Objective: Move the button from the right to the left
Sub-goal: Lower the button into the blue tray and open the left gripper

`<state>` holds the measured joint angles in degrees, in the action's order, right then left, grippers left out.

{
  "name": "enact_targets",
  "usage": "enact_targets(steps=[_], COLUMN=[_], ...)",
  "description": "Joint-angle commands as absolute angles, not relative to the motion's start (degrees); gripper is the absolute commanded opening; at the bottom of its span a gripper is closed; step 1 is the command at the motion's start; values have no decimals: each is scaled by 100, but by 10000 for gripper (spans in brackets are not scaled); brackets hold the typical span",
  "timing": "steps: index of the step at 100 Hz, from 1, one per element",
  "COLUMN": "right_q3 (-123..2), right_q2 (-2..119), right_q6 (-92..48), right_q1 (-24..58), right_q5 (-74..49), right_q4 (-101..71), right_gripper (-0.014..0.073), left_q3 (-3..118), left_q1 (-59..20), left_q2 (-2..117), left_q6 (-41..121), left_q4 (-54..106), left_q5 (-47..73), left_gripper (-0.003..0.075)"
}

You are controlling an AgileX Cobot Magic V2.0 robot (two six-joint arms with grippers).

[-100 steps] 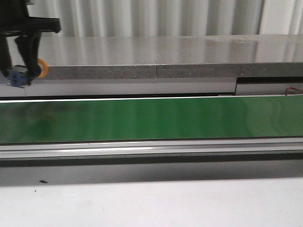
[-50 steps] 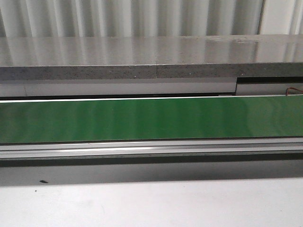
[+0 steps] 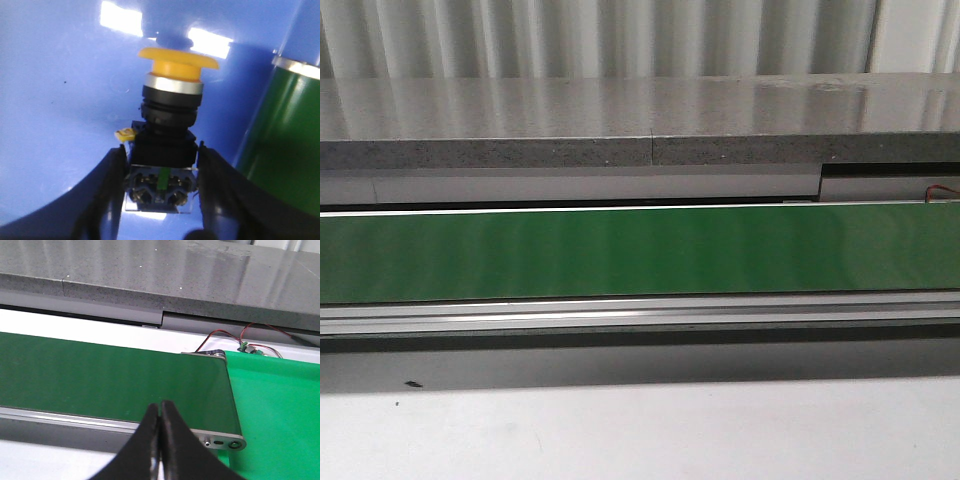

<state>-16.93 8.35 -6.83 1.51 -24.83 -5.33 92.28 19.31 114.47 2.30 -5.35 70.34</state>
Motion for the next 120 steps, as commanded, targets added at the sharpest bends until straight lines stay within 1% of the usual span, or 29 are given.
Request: enact_targets(steps=[1,11,18,25,30,32,33,34,37,42,67,74,81,88,93,100,105,110,120], right_q3=[-1837,-1837,-1837,-1837,-1837,-1837,-1837,-1837,-1837,-1837,-1837,-1837,-1837,-1837,-1837,-1837,-1837,-1837,-1837], right_q2=[892,892,892,892,892,892,892,892,892,892,892,892,892,892,892,892,892,892,892], right_q6=[-738,-738,-738,-738,-738,-738,-738,-738,-738,-738,-738,-738,-738,-738,-738,-738,-738,-738,-738], right_q1=[153,153,153,153,153,153,153,153,153,153,153,153,153,153,153,153,153,153,153], right_q5=[-1997,-1997,-1997,-1997,-1997,-1997,-1997,-1997,-1997,-1997,-1997,-1997,-1997,-1997,-1997,-1997,-1997,-1997,-1997], right_q4=[-554,-554,-554,-554,-554,-554,-554,-554,-554,-554,-554,-554,-554,-554,-554,-554,-554,-554,-554], right_gripper=[-68,-68,-68,-68,-68,-68,-68,-68,-68,-68,-68,-68,-68,-68,-68,-68,-68,-68,-68], left_q3=[9361,9361,9361,9361,9361,9361,9361,9361,9361,9372,9372,9372,9372,9361,9338,9215,9079,8886,8543], left_q1=[1939,1939,1939,1939,1939,1939,1939,1939,1939,1939,1939,1914,1890,1818,1720,1566,1441,1273,978], left_q2=[11348,11545,11653,11724,11737,11746,11746,11746,11746,11746,11531,11325,11073,10810,10592,10299,10076,9813,9415], left_q6=[343,343,343,343,343,343,343,343,343,343,305,223,77,0,0,-33,-166,-239,-359], left_q4=[-527,-527,-516,-503,-503,-503,-503,-503,-527,-619,-572,-561,-549,-520,-473,-394,-358,-326,-296], left_q5=[7010,6924,6910,6910,6910,6910,6896,6899,6899,6899,6745,6536,6327,6182,6095,5906,5739,5539,5197], left_gripper=[138,139,167,242,330,355,390,390,440,477,477,446,374,276,192,101,53,15,-17])
